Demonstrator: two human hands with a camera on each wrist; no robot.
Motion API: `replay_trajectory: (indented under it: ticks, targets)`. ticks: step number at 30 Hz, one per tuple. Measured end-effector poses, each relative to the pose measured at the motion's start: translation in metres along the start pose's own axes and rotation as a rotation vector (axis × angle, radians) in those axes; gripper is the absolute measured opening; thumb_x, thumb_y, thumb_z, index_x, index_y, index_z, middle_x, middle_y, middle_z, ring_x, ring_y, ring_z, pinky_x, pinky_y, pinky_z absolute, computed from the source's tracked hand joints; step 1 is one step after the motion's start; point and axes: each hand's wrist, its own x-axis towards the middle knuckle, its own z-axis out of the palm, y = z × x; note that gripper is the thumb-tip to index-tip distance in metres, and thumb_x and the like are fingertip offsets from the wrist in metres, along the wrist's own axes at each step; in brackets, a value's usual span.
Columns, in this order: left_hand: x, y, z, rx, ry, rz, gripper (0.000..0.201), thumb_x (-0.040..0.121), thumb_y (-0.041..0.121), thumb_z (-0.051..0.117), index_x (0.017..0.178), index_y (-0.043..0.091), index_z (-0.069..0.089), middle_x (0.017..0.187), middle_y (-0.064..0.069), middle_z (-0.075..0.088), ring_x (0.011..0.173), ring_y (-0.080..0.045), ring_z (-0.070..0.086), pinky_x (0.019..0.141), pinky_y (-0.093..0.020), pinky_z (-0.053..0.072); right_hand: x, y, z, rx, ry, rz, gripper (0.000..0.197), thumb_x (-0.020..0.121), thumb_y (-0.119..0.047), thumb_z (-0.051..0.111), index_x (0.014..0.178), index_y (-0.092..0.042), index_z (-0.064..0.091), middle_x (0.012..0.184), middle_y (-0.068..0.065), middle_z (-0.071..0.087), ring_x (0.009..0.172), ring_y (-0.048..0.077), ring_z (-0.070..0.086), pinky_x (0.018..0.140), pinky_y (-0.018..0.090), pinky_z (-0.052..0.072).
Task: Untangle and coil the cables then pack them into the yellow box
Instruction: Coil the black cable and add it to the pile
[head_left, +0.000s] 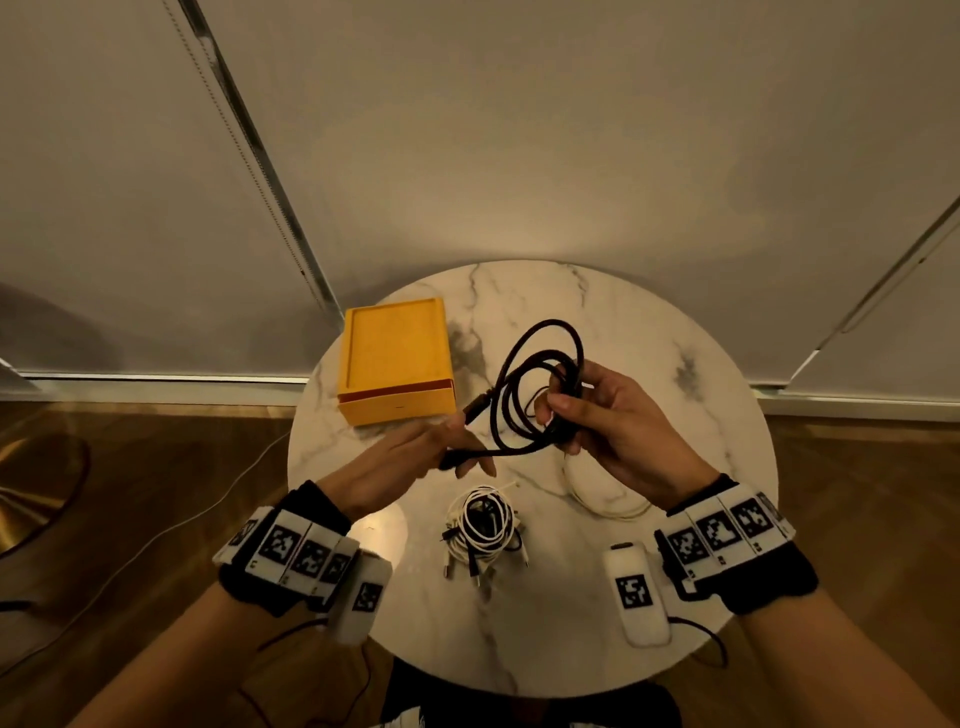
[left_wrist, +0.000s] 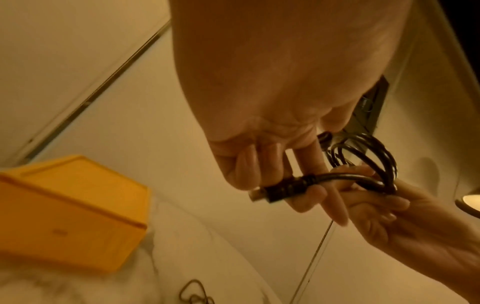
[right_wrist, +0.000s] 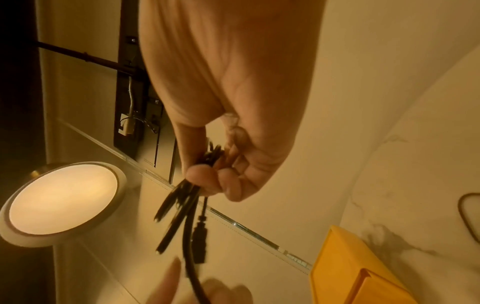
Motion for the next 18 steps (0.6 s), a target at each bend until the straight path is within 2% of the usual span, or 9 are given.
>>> replay_trajectory:
  ticks: [2,6,8,10,12,13,14,15,18]
  targets:
    - [-0.001,-0.012,0.008,-0.025,-0.093,-0.080,0.063,0.094,0.060,0.031,0.106,0.013,0.070,0.076,0.001,0.049,0.064,-0.009,0.034,0.056,-0.020,0.026,0.002,-0.001,-0.002,0.043,-0.008,-0.009,0.009,0.089,-0.004,0.055,0.097,-0.006,0.051,0.074,0.014,0.063,0.060,0.017,0.051,0.046,0.021,0.036]
    - [-0.003,-0.028,0.024,-0.101,-0.215,-0.080,0.034,0.096,0.028,0.046,0.117,0.014,0.068,0.082,-0.001,0.060,0.065,-0.017,0.038,0.052,-0.018,0.028,0.005,0.003,0.000,0.017,0.024,-0.011,0.014,0.085,-0.007,0.056,0.098,-0.004,0.052,0.067,0.012,0.063,0.057,0.017,0.048,0.044,0.020,0.035]
    - [-0.004,-0.030,0.021,-0.006,-0.199,-0.075,0.029,0.094,0.019,0.052,0.118,0.022,0.069,0.093,0.002,0.070,0.067,-0.019,0.046,0.054,-0.019,0.034,0.005,0.008,0.000,0.002,0.012,-0.011,0.014,0.086,-0.005,0.054,0.099,-0.001,0.051,0.066,0.011,0.062,0.053,0.014,0.048,0.044,0.019,0.036]
    - [0.000,-0.030,0.008,0.197,-0.026,-0.112,0.030,0.094,0.013,0.054,0.107,0.035,0.070,0.105,0.008,0.071,0.075,-0.015,0.057,0.063,-0.019,0.042,0.005,0.012,0.000,-0.040,-0.008,-0.010,0.012,0.087,-0.004,0.053,0.098,0.000,0.052,0.065,0.010,0.062,0.052,0.013,0.048,0.045,0.019,0.036]
    - [0.005,-0.022,-0.008,0.305,0.327,-0.159,0.027,0.096,0.014,0.052,0.097,0.037,0.067,0.105,0.010,0.068,0.083,-0.004,0.058,0.072,-0.023,0.043,0.004,0.014,-0.001,-0.114,-0.032,-0.005,0.009,0.089,-0.001,0.053,0.098,0.000,0.054,0.066,0.010,0.063,0.052,0.012,0.050,0.045,0.019,0.037]
    - [0.007,-0.017,-0.015,0.262,0.515,-0.135,0.020,0.097,0.020,0.052,0.099,0.034,0.066,0.105,0.011,0.066,0.087,0.000,0.057,0.075,-0.024,0.042,0.004,0.014,-0.002,-0.151,-0.039,0.001,0.008,0.091,0.001,0.053,0.099,0.000,0.055,0.066,0.010,0.063,0.053,0.012,0.052,0.046,0.018,0.038]
    - [0.009,-0.011,-0.021,0.155,0.620,-0.073,0.016,0.097,0.031,0.052,0.106,0.030,0.065,0.108,0.012,0.065,0.094,0.002,0.058,0.079,-0.024,0.043,0.005,0.013,-0.003,-0.186,-0.046,0.007,0.008,0.092,0.002,0.052,0.100,0.001,0.055,0.067,0.009,0.063,0.054,0.012,0.052,0.046,0.018,0.038]
    - [0.013,-0.005,-0.024,0.041,0.618,-0.010,0.027,0.094,0.042,0.051,0.115,0.028,0.063,0.115,0.013,0.064,0.102,0.001,0.059,0.085,-0.023,0.045,0.007,0.012,-0.002,-0.222,-0.058,0.013,0.009,0.092,0.002,0.053,0.101,0.002,0.055,0.067,0.010,0.063,0.055,0.012,0.053,0.046,0.019,0.039]
    - [0.025,0.015,-0.013,-0.074,0.240,0.026,0.053,0.090,0.049,0.058,0.136,0.026,0.047,0.127,0.013,0.060,0.116,-0.002,0.057,0.094,-0.020,0.046,0.010,0.005,0.002,-0.309,-0.130,0.049,0.013,0.093,0.001,0.054,0.104,0.007,0.055,0.071,0.013,0.062,0.055,0.013,0.052,0.048,0.019,0.039]
